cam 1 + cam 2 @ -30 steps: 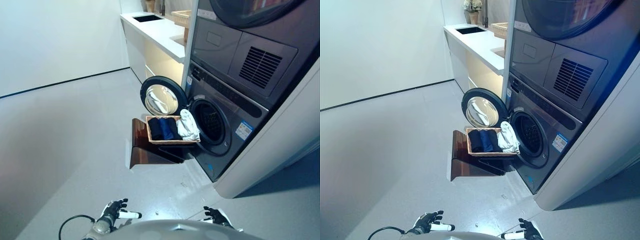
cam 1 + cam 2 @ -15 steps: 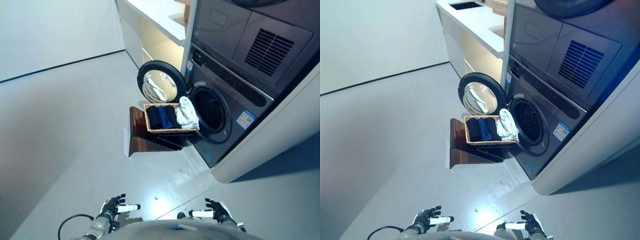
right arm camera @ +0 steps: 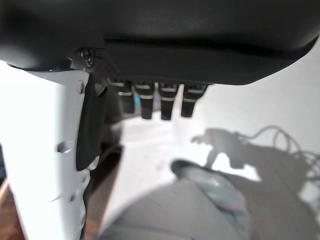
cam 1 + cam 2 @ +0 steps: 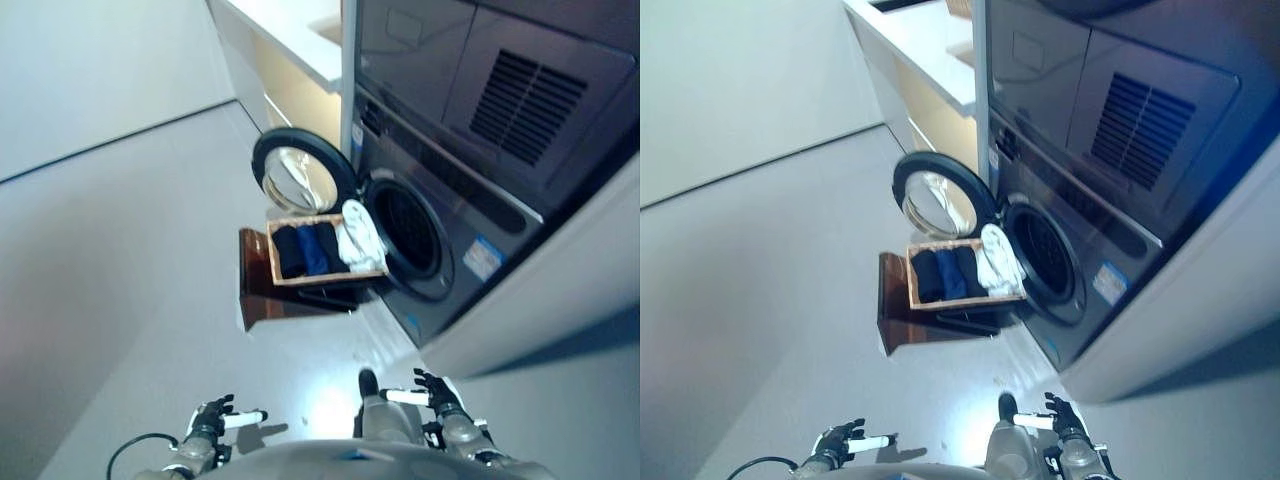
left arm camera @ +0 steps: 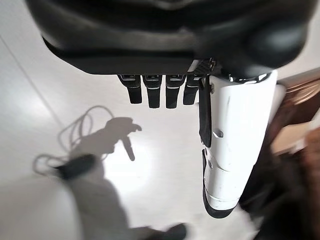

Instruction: Pick up the clothes and place them into the washing machine

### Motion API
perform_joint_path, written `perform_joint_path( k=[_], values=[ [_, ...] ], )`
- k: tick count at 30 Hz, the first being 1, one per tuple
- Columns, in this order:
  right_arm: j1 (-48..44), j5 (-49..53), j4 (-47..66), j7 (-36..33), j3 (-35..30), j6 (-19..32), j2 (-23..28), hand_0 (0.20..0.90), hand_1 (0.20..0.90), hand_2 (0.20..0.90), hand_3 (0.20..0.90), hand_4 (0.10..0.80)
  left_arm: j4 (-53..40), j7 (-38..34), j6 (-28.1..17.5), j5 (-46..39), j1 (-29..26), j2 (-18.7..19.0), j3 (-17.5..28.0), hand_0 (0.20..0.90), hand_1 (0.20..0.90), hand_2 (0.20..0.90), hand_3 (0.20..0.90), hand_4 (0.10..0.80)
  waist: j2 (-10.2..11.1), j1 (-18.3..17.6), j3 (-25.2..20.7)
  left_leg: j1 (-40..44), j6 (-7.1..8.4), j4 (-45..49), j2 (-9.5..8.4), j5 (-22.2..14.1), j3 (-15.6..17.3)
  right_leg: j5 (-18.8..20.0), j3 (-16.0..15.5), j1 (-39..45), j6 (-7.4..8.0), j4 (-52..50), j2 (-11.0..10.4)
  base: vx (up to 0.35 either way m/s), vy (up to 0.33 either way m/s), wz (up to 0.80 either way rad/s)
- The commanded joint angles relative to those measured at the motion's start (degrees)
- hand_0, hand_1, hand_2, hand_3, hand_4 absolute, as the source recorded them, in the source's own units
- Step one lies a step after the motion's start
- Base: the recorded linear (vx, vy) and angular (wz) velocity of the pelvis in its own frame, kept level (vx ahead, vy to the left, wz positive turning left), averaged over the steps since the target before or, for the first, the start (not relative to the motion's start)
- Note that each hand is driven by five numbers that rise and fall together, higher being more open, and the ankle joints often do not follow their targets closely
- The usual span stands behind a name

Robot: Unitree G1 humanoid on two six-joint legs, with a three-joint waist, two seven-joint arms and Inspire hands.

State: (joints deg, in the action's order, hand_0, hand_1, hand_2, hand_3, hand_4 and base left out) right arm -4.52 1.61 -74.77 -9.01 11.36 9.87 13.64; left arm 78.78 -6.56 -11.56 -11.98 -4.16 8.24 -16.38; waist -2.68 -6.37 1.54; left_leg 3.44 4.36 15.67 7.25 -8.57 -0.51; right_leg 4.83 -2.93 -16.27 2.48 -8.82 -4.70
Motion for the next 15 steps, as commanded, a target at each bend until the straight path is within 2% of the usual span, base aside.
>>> perform_joint_path(
  k=[1,2,3,4,6,8,10,12,14,15],
  values=[
    [-1.8,0.3,0.6,-2.9,2.7,1.8,3.2,0.9,0.9,0.9,0.9,0.8,-3.4,-1.6,-2.9,-2.2,-4.4,1.6,1.2,0.9,0.9,0.9,0.9,0.8,3.1,-0.6,1.6,-3.4,-3.27,15.6,-3.51,5.7,-1.1,4.1,2.0,2.2,-0.52,6.6,1.0,0.168,-0.366,-0.02],
    [-2.7,0.3,-0.1,-3.2,3.8,1.8,3.1,0.9,0.9,0.9,0.9,0.8,-3.8,-1.9,-3.3,-3.4,-5.1,1.2,1.4,0.9,0.9,0.9,0.9,0.8,4.5,0.9,2.6,-8.0,-3.53,22.3,-2.35,7.9,0.3,2.2,1.4,6.0,-2.09,8.2,1.7,0.205,-0.295,0.0],
    [-3.3,0.7,-0.4,-3.6,4.1,1.7,3.0,0.9,0.9,0.9,0.9,0.8,-4.2,-2.1,-3.6,-4.5,-5.3,0.7,1.3,0.9,0.9,0.9,0.9,0.8,4.7,1.4,2.9,-9.6,-3.42,21.8,-1.76,8.0,1.9,1.4,1.1,7.3,-2.32,8.5,1.8,0.285,-0.341,0.0],
    [-4.2,1.1,-0.6,-4.0,4.3,1.6,3.2,0.9,0.9,0.9,0.9,0.8,-4.7,-2.2,-3.8,-4.8,-5.4,0.2,1.1,0.9,0.9,0.9,0.9,0.8,4.9,2.4,3.6,-12.6,-3.43,21.5,-1.92,7.0,3.0,0.5,1.1,8.5,-2.63,8.4,1.9,0.213,-0.139,0.04],
    [-5.7,2.1,-0.6,-5.0,4.6,2.0,3.1,0.9,0.9,0.9,0.9,0.8,-4.3,-2.8,-4.0,-4.8,-6.2,-0.1,0.4,0.9,0.9,0.9,0.9,0.8,5.8,3.1,4.2,-17.2,-3.35,18.1,-1.68,7.1,4.7,-0.8,1.2,10.2,-2.43,8.6,1.7,0.226,-0.077,0.24],
    [-6.3,3.1,-0.4,-5.4,5.1,2.2,3.1,0.9,0.9,0.9,0.9,0.8,-3.6,-3.3,-3.8,-4.5,-6.2,-0.3,-0.4,0.9,0.9,0.9,0.9,0.8,5.9,3.7,4.5,-19.0,-2.36,9.6,1.13,8.2,6.6,-2.2,1.4,12.2,-1.69,9.0,1.8,0.279,0.015,0.05],
    [-7.0,3.6,-0.2,-5.7,5.5,2.4,3.1,0.9,0.9,0.9,0.9,0.8,-2.5,-4.0,-3.5,-4.5,-6.6,-0.2,-0.3,0.9,0.9,0.9,0.9,0.8,5.2,4.7,4.6,-18.8,-0.53,-3.3,2.98,13.4,5.5,-3.4,2.0,13.9,-0.47,9.7,2.2,0.32,0.113,-0.09],
    [-7.3,3.8,-0.2,-6.3,5.7,2.5,3.2,0.9,0.9,0.9,0.9,0.8,-1.9,-4.3,-3.4,-4.5,-6.4,0.0,0.1,0.9,0.9,0.9,0.9,0.8,4.0,5.9,4.6,-18.5,0.97,-13.7,4.24,18.4,2.4,-4.8,3.1,16.1,0.37,10.3,2.9,0.353,0.157,-0.24],
    [-7.5,4.2,-0.6,-6.4,5.5,2.5,3.4,0.9,0.9,0.9,0.9,0.8,-1.2,-4.8,-3.4,-4.3,-6.2,0.1,0.6,0.9,0.9,0.9,0.9,0.8,3.4,7.0,4.2,-18.4,2.03,-19.1,4.88,19.9,-1.0,-6.3,4.7,18.3,1.22,10.7,2.8,0.33,0.163,-0.41],
    [-7.5,4.7,-0.9,-6.4,5.0,2.6,3.4,0.9,0.9,0.9,0.9,0.8,-0.9,-4.9,-3.2,-4.1,-6.2,0.2,0.7,0.9,0.9,0.9,0.9,0.8,3.1,7.1,4.0,-18.7,2.52,-19.4,5.27,20.4,-1.6,-7.1,5.4,19.5,1.65,10.7,2.5,0.306,0.184,-0.63]
  ],
)
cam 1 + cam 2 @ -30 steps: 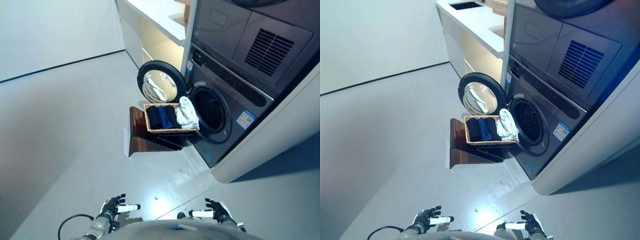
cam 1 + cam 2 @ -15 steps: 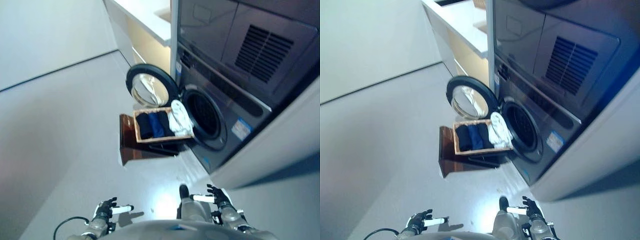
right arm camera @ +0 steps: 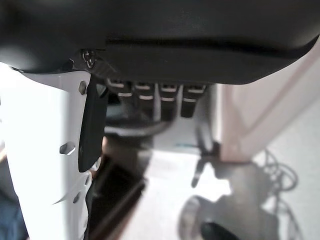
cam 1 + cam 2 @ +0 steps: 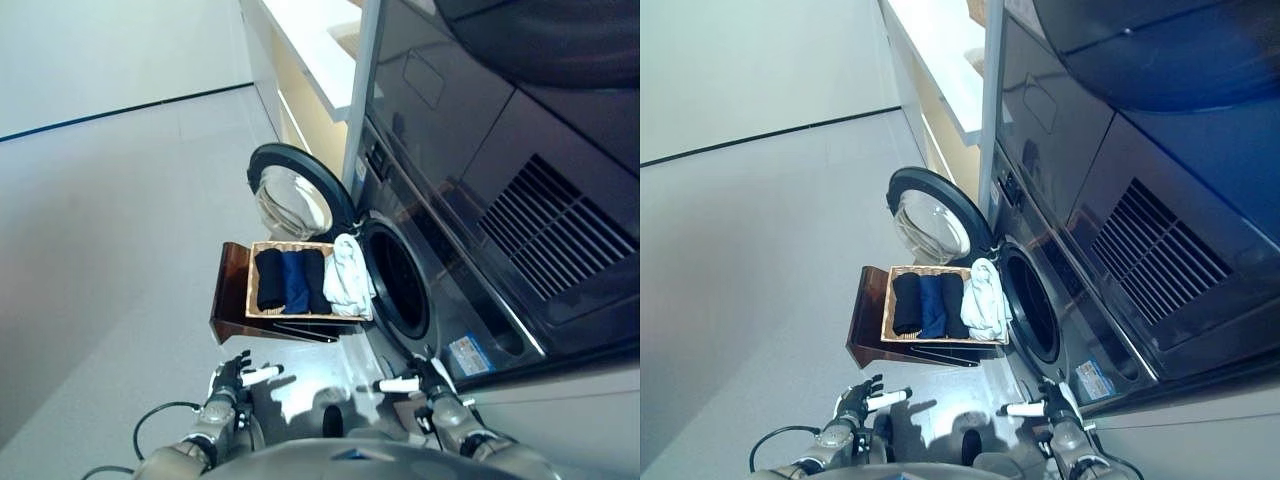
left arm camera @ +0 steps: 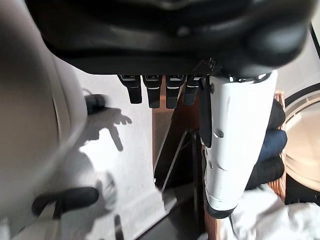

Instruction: Pick up the clothes and place them into the washing machine

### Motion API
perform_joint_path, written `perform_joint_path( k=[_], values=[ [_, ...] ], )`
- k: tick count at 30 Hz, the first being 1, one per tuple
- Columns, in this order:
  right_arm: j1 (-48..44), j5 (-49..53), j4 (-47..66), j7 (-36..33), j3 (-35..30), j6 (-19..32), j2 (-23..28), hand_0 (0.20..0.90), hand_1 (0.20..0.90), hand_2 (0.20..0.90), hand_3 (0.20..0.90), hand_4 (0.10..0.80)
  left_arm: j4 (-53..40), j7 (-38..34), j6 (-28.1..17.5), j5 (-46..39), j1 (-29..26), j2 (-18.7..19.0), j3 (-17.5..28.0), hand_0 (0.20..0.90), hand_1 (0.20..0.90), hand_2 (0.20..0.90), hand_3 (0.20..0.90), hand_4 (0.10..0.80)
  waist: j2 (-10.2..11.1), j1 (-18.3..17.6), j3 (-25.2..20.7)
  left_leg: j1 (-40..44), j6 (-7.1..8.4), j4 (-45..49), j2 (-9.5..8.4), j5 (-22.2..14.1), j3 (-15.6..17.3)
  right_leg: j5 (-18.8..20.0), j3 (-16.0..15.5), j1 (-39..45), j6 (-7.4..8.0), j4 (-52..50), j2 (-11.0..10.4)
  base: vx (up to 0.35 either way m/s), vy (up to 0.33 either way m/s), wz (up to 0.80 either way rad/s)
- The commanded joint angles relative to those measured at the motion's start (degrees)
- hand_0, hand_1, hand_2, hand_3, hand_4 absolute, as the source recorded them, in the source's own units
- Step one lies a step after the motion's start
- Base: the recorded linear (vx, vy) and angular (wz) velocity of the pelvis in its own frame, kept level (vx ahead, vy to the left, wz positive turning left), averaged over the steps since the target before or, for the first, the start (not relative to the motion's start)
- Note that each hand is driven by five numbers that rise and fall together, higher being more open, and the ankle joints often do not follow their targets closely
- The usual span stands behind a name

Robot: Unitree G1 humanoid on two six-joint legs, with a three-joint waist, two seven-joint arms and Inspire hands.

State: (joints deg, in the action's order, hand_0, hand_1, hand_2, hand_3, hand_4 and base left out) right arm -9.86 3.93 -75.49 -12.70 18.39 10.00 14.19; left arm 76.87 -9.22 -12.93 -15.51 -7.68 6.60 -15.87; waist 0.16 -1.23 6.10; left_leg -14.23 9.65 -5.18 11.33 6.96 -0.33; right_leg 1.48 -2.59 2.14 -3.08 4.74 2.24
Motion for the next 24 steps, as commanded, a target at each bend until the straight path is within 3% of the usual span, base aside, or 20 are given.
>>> perform_joint_path(
  k=[1,4,8,9,10,11,12,13,14,15,16,17,18,21,24],
  values=[
    [-2.3,3.1,-0.4,-2.6,-2.5,2.4,2.8,0.9,0.9,0.9,0.9,0.8,1.1,-2.2,-1.8,-0.6,-2.7,2.0,0.2,0.9,0.9,0.9,0.9,0.8,0.1,2.1,-0.9,-0.7,-2.41,1.6,1.37,5.2,-1.0,-4.2,5.4,2.2,7.62,-2.7,-5.0,0.295,0.22,-0.64],
    [-2.8,5.3,-2.0,-2.0,-4.8,2.2,2.6,0.9,0.9,0.9,0.9,0.8,1.2,-2.0,-1.7,0.2,-3.1,2.9,0.4,0.9,0.9,0.9,0.9,0.8,-0.5,2.7,-3.0,0.8,-2.68,1.2,1.06,4.7,0.2,-5.4,5.7,4.7,9.12,-2.4,-7.3,0.29,0.277,-0.59],
    [-2.4,9.9,-2.8,-1.1,-9.3,2.5,2.2,0.9,0.9,0.9,0.9,0.8,0.5,-1.7,-1.5,2.3,-3.5,5.3,0.2,0.9,0.9,0.9,0.9,0.8,1.2,3.5,-4.6,2.0,-5.37,5.3,-2.82,0.2,2.5,-2.9,6.5,3.4,11.66,-10.5,-12.4,0.274,0.3,-0.25],
    [-2.4,11.0,-2.4,-1.1,-10.0,2.7,2.2,0.9,0.9,0.9,0.9,0.8,0.1,-1.6,-1.6,2.6,-3.6,5.9,0.1,0.9,0.9,0.9,0.9,0.8,1.1,3.4,-4.2,2.4,-6.34,5.9,-3.62,-0.8,3.0,-1.1,6.6,1.3,11.59,-15.7,-12.7,0.131,0.214,0.0],
    [-2.4,11.0,-2.4,-1.1,-10.0,2.7,2.2,0.9,0.9,0.9,0.9,0.8,0.1,-1.6,-1.6,2.6,-3.6,6.0,0.1,0.9,0.9,0.9,0.9,0.8,1.2,3.5,-4.3,2.3,-6.37,6.0,-3.66,-0.9,3.2,-1.3,6.7,1.1,11.62,-15.9,-12.8,0.045,0.316,-0.04],
    [-3.8,12.1,-1.4,-0.8,-9.5,2.7,2.3,0.9,0.9,0.9,0.9,0.8,-0.8,-1.7,-1.6,2.6,-4.6,7.9,0.2,0.9,0.9,0.9,0.9,0.8,0.4,3.4,-1.8,3.1,-8.01,7.0,-4.32,-1.9,3.9,2.2,4.7,-6.6,10.95,-26.2,-11.5,-0.01,0.3,-0.13],
    [-4.5,12.4,-1.1,-1.3,-9.4,2.8,2.4,0.9,0.9,0.9,0.9,0.8,-0.8,-1.8,-1.6,2.5,-5.0,8.4,0.3,0.9,0.9,0.9,0.9,0.8,-0.1,3.3,-0.9,3.5,-8.16,6.7,-4.68,-2.0,4.3,2.2,1.6,-9.0,10.85,-27.0,-11.6,0.011,0.411,-0.2],
    [-5.6,12.0,-0.6,-1.8,-9.2,2.8,2.5,0.9,0.9,0.9,0.9,0.8,-0.6,-1.9,-1.6,2.3,-5.2,9.1,0.8,0.9,0.9,0.9,0.9,0.8,-0.2,3.9,-0.3,4.8,-8.02,5.9,-5.12,-2.7,5.6,0.3,-5.3,-11.3,9.76,-24.9,-12.6,0.046,0.225,-0.22],
    [-6.1,11.9,-0.3,-2.0,-9.2,2.7,2.7,0.9,0.9,0.9,0.9,0.8,-0.8,-1.8,-1.6,2.0,-5.2,9.2,1.2,0.9,0.9,0.9,0.9,0.8,-0.1,4.0,-0.4,4.9,-7.81,5.7,-5.55,-2.8,5.8,-0.4,-8.3,-11.5,9.42,-21.4,-12.6,0.106,0.138,-0.46],
    [-6.7,11.8,0.0,-2.2,-9.3,2.6,3.0,0.9,0.9,0.9,0.9,0.8,-1.1,-1.8,-1.8,1.9,-4.9,9.5,2.0,0.9,0.9,0.9,0.9,0.8,0.8,4.7,-0.4,6.2,-7.14,5.4,-6.34,-4.2,7.1,0.4,-14.2,-9.8,9.29,-13.8,-13.6,0.085,0.024,-0.45],
    [-6.7,11.8,0.0,-2.2,-9.3,2.6,3.0,0.9,0.9,0.9,0.9,0.8,-1.1,-1.8,-1.8,1.9,-4.9,9.5,2.1,0.9,0.9,0.9,0.9,0.8,0.8,4.6,-0.2,6.3,-7.11,5.3,-6.29,-4.2,7.0,0.5,-14.3,-9.5,9.28,-13.6,-13.5,0.151,0.01,-0.4],
    [-7.0,11.4,-0.2,-2.1,-8.8,2.3,3.8,0.9,0.9,0.9,0.9,0.8,-0.7,-1.3,-2.3,1.7,-5.1,8.9,1.9,0.9,0.9,0.9,0.9,0.8,1.2,4.4,-0.4,5.9,-7.56,6.1,-7.69,-4.7,5.9,1.5,-9.0,-7.5,10.05,-10.1,-14.2,0.132,0.039,0.09],
    [-7.9,10.9,-0.4,-2.4,-8.4,2.2,4.2,0.9,0.9,0.9,0.9,0.8,-1.1,-1.4,-2.5,1.3,-4.9,8.7,1.9,0.9,0.9,0.9,0.9,0.8,0.9,4.4,-0.6,6.4,-7.87,4.8,-7.59,-4.4,6.1,1.8,-6.5,-9.0,9.99,-10.8,-12.6,0.148,0.042,0.4],
    [-8.8,8.8,-0.8,-2.7,-8.7,1.1,5.1,0.9,0.9,0.9,0.9,0.8,-0.6,-0.9,-2.2,1.3,-3.9,7.7,2.5,0.9,0.9,0.9,0.9,0.8,1.2,5.6,-1.6,6.8,-7.5,3.0,-8.29,-4.4,6.2,3.4,-11.3,-7.0,11.14,-6.5,-14.6,0.087,0.007,0.43],
    [-10.0,7.8,-0.6,-2.9,-8.5,0.6,6.3,0.9,0.9,0.9,0.9,0.8,-0.8,-0.5,-2.1,1.4,-3.1,7.1,2.4,0.9,0.9,0.9,0.9,0.8,1.2,5.4,-2.1,6.1,-7.27,3.1,-8.47,-4.3,5.3,3.6,-11.0,-6.4,11.33,-4.5,-14.4,0.067,-0.028,-0.11]
  ],
)
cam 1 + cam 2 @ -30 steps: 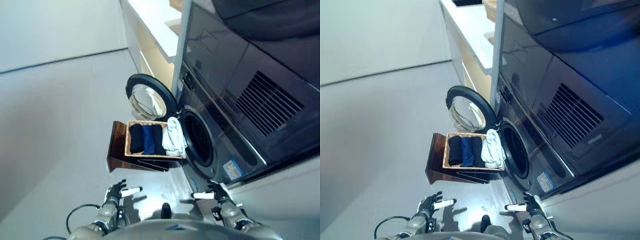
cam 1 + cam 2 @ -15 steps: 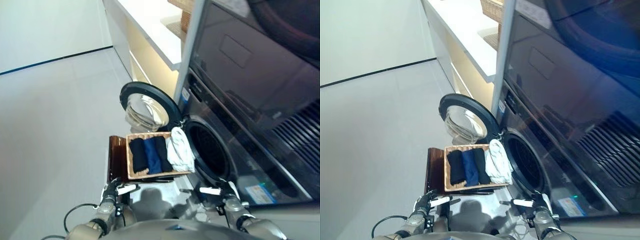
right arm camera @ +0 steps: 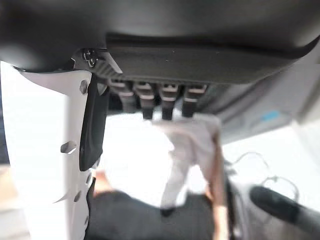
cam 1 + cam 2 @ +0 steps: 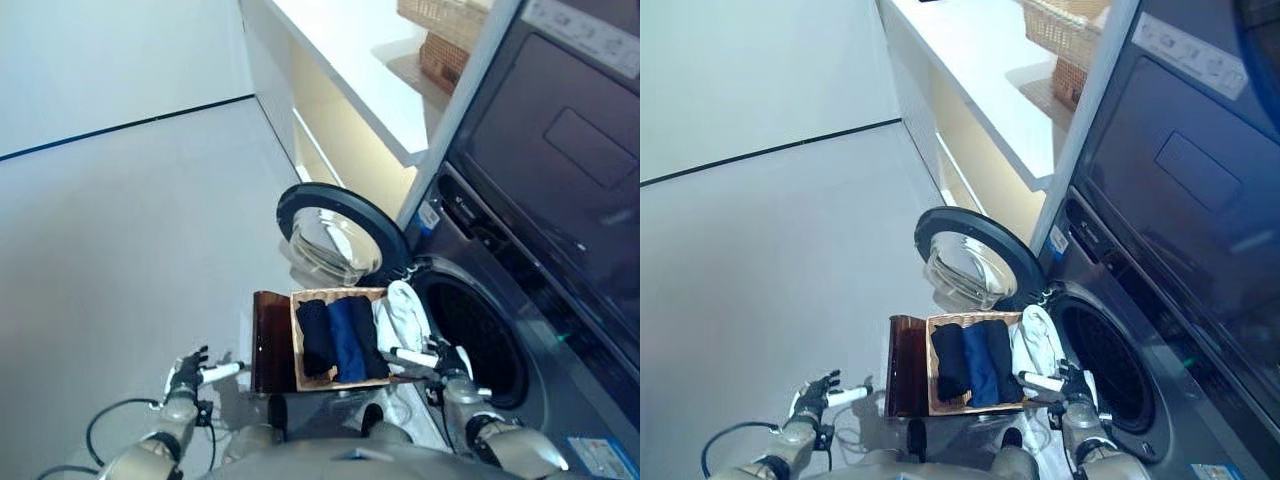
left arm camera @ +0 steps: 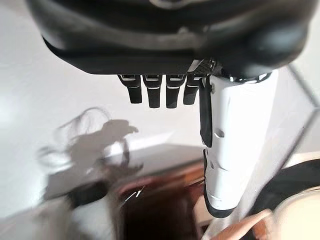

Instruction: Pick up the clothes and place them into the washing machine

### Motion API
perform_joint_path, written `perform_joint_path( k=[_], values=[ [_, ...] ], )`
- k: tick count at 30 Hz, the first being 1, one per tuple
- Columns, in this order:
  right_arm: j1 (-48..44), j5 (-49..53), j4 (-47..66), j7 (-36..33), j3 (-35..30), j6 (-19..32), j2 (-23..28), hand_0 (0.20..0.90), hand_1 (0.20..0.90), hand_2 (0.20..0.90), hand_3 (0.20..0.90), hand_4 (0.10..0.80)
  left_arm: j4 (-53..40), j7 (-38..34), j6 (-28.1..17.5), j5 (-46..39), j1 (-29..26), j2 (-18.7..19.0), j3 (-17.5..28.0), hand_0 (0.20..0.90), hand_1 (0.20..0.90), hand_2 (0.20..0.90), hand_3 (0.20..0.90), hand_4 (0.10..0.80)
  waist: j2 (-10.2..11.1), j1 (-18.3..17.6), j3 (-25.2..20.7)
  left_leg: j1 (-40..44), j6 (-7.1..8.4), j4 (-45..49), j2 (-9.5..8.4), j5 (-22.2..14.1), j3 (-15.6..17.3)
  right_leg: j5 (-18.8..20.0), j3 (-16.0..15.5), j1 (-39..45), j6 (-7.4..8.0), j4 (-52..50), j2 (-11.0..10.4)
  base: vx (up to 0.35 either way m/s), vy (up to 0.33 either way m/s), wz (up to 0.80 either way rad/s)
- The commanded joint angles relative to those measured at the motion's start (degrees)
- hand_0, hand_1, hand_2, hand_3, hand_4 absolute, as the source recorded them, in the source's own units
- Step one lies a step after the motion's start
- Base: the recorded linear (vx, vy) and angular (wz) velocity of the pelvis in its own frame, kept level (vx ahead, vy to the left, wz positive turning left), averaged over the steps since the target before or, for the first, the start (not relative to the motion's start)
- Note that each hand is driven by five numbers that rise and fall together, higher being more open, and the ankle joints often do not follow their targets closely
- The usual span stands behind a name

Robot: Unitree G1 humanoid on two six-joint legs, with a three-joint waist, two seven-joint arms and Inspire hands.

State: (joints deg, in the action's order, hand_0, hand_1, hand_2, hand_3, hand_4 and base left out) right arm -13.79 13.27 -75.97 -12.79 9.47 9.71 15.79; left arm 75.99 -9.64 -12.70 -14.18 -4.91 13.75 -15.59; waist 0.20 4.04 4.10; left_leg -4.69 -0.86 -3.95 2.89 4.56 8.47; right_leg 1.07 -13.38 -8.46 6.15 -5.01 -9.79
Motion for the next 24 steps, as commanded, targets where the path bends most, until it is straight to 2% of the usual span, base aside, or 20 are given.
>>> perform_joint_path(
  k=[1,10,12,16,17,20,24],
  values=[
    [-6.4,-1.8,-0.1,-2.9,0.3,0.8,4.9,0.9,0.9,0.9,0.9,0.8,0.3,0.0,-2.4,0.4,-5.8,0.0,2.0,0.9,0.9,0.9,0.9,0.8,1.2,0.1,-0.1,-3.6,3.32,1.9,-0.02,-1.9,-3.5,3.9,-0.3,4.5,2.09,5.6,-2.5,0.05,-0.021,0.17],
    [-10.0,-3.7,-0.9,-3.8,2.2,-0.5,5.5,0.9,0.9,0.9,0.9,0.8,-0.1,-0.5,-2.3,-0.3,-6.2,0.0,2.4,0.9,0.9,0.9,0.9,0.8,1.1,0.5,0.5,-5.3,3.87,2.5,0.13,-2.1,-4.4,3.0,-1.2,4.5,2.3,5.8,-2.6,0.005,-0.025,0.07],
    [-11.3,-2.9,0.0,-4.4,2.7,-0.2,5.4,0.9,0.9,0.9,0.9,0.8,-1.0,-0.9,-3.2,-2.6,-7.7,0.0,2.6,0.9,0.9,0.9,0.9,0.8,0.6,0.4,2.8,-8.0,3.91,3.7,0.17,-1.8,-4.9,2.7,-1.1,2.2,2.1,4.6,-2.8,-0.155,-0.035,0.12],
    [-14.7,0.0,2.2,-7.0,3.6,0.7,6.5,0.9,0.9,0.9,0.9,0.8,-9.2,-2.2,-7.6,-10.5,-11.1,0.0,3.9,0.9,0.9,0.9,0.9,0.8,-0.5,0.1,8.3,-16.6,4.01,11.3,0.08,-2.4,-5.9,1.2,-0.9,-5.6,0.98,-2.3,-3.2,-0.204,-0.035,0.09],
    [-14.8,0.0,2.2,-7.0,3.6,0.7,6.5,0.9,0.9,0.9,0.9,0.8,-9.2,-2.2,-7.6,-10.5,-11.1,0.0,3.9,0.9,0.9,0.9,0.9,0.8,-0.5,0.0,8.2,-16.9,4.01,11.5,0.08,-2.5,-5.9,1.1,-0.9,-5.9,0.97,-2.4,-3.2,-0.093,-0.007,0.14],
    [-16.5,1.1,3.4,-9.0,3.5,1.3,7.7,0.9,0.9,0.9,0.9,0.8,-18.1,-3.6,-10.9,-14.4,-11.2,0.1,6.8,0.9,0.9,0.9,0.9,0.8,-1.2,0.2,9.8,-20.8,4.36,14.8,-0.07,-3.6,-6.2,0.1,-0.5,-10.0,0.73,-6.1,-3.5,-0.035,-0.003,0.11],
    [-19.8,1.6,2.6,-10.7,4.2,1.2,9.0,0.9,0.9,0.9,0.9,0.8,-24.7,-5.1,-13.3,-17.1,-11.7,-0.2,9.9,0.9,0.9,0.9,0.9,0.8,-2.1,0.4,10.8,-23.6,4.65,16.5,0.22,-4.1,-5.8,-0.1,0.2,-13.8,0.89,-8.3,-3.7,-0.005,0.02,0.0]
  ],
)
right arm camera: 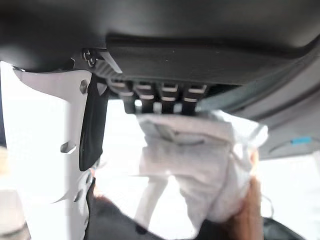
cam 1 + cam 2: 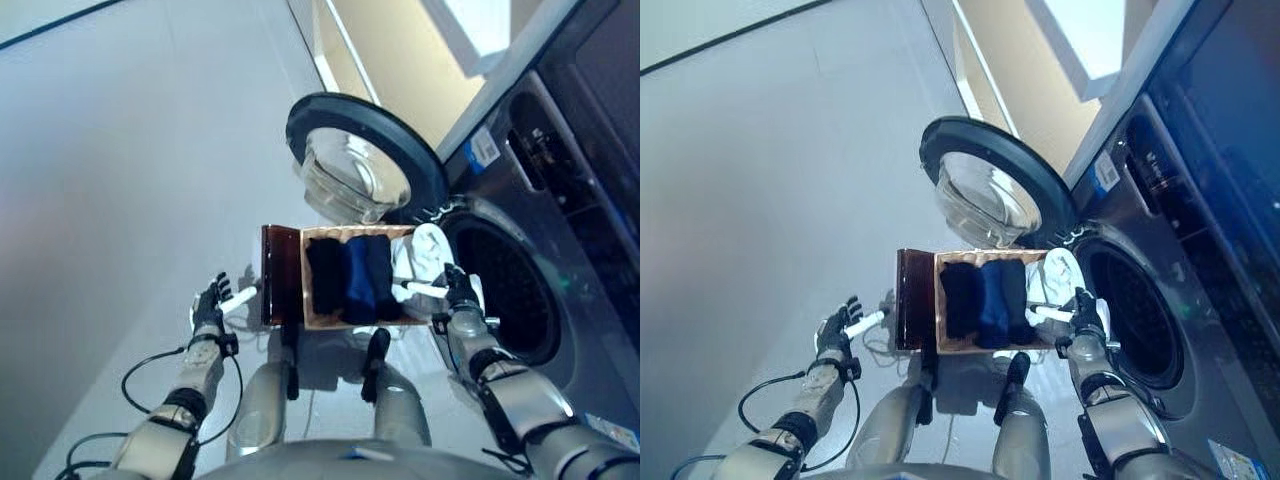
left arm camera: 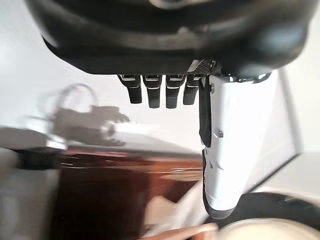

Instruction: Pick up the clothes and place them into the washing machine

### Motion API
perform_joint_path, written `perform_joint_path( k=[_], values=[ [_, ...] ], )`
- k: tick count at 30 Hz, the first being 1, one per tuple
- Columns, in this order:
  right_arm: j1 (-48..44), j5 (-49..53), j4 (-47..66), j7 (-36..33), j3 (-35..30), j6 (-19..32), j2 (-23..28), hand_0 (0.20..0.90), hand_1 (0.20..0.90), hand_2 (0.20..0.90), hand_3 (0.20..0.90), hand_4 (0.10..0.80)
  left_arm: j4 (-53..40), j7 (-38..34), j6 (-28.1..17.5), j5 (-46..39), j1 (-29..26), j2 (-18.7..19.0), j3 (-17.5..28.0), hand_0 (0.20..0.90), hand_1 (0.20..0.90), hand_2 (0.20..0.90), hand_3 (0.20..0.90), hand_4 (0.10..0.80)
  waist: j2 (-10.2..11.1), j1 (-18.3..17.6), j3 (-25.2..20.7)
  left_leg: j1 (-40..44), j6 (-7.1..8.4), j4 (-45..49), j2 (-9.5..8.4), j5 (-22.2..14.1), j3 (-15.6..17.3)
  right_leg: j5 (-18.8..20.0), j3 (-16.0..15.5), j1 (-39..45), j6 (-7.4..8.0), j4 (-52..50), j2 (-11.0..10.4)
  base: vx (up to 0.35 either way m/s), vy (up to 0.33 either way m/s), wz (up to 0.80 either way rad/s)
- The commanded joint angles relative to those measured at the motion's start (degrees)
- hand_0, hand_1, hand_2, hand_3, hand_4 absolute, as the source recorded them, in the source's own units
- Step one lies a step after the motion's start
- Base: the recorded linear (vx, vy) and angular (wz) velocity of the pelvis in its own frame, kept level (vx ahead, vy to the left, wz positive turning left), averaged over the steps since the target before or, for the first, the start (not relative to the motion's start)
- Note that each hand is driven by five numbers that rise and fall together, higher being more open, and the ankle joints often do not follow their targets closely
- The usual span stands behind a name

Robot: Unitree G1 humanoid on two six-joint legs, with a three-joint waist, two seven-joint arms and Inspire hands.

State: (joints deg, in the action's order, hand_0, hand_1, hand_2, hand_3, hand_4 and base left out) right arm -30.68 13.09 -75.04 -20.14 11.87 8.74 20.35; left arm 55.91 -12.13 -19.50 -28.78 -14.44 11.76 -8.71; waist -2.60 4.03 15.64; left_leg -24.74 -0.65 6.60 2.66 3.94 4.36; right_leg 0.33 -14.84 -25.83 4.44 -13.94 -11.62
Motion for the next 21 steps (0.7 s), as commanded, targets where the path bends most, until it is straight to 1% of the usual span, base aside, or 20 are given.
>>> perform_joint_path(
  k=[1,5,12,16,21],
  values=[
    [-3.6,1.8,1.7,-3.8,2.0,2.1,4.7,0.9,0.9,0.9,0.9,0.8,-6.3,-2.8,-7.0,-3.0,-2.2,1.7,3.5,0.9,0.9,0.9,0.9,0.8,0.5,0.4,-0.5,-4.2,4.45,6.1,0.49,-3.6,-1.6,0.6,1.9,2.8,2.59,0.3,-1.9,0.0,0.036,-0.02],
    [-5.6,1.5,1.5,-4.9,2.5,2.1,5.6,0.9,0.9,0.9,0.9,0.8,-9.2,-3.2,-7.8,-3.1,-2.0,1.7,3.7,0.9,0.9,0.9,0.9,0.8,-0.1,0.4,-0.3,-4.7,4.25,6.0,0.46,-3.8,-1.2,0.4,2.9,1.9,2.5,0.5,-1.7,0.048,0.038,-0.06],
    [-3.3,2.2,3.3,-5.0,2.0,3.0,4.4,0.9,0.9,0.9,0.9,0.8,-7.0,-2.1,-7.6,-3.0,1.0,1.2,2.2,0.9,0.9,0.9,0.9,0.8,-0.1,-0.1,-1.9,-1.5,3.75,3.0,0.11,-3.5,-1.0,1.1,3.2,4.5,2.84,3.1,-1.9,0.067,0.023,-0.1],
    [0.0,1.3,4.7,-4.3,1.9,3.2,2.5,0.9,0.9,0.9,0.9,0.8,-3.3,-1.0,-6.6,-2.3,2.0,0.8,1.6,0.9,0.9,0.9,0.9,0.8,0.8,-0.9,-3.6,2.4,3.74,-0.5,-0.19,-2.8,-0.6,2.3,3.0,8.4,3.34,6.7,-2.0,0.049,0.016,-0.04],
    [3.5,1.3,5.4,-3.4,1.0,3.3,1.0,0.9,0.9,0.9,0.9,0.8,-0.2,-0.2,-5.8,-2.1,2.3,0.7,1.3,0.9,0.9,0.9,0.9,0.8,1.7,-1.5,-4.7,4.8,3.76,-2.5,-0.49,-2.2,-0.5,3.4,2.7,11.0,3.69,9.1,-2.2,0.015,0.004,0.0]
  ],
)
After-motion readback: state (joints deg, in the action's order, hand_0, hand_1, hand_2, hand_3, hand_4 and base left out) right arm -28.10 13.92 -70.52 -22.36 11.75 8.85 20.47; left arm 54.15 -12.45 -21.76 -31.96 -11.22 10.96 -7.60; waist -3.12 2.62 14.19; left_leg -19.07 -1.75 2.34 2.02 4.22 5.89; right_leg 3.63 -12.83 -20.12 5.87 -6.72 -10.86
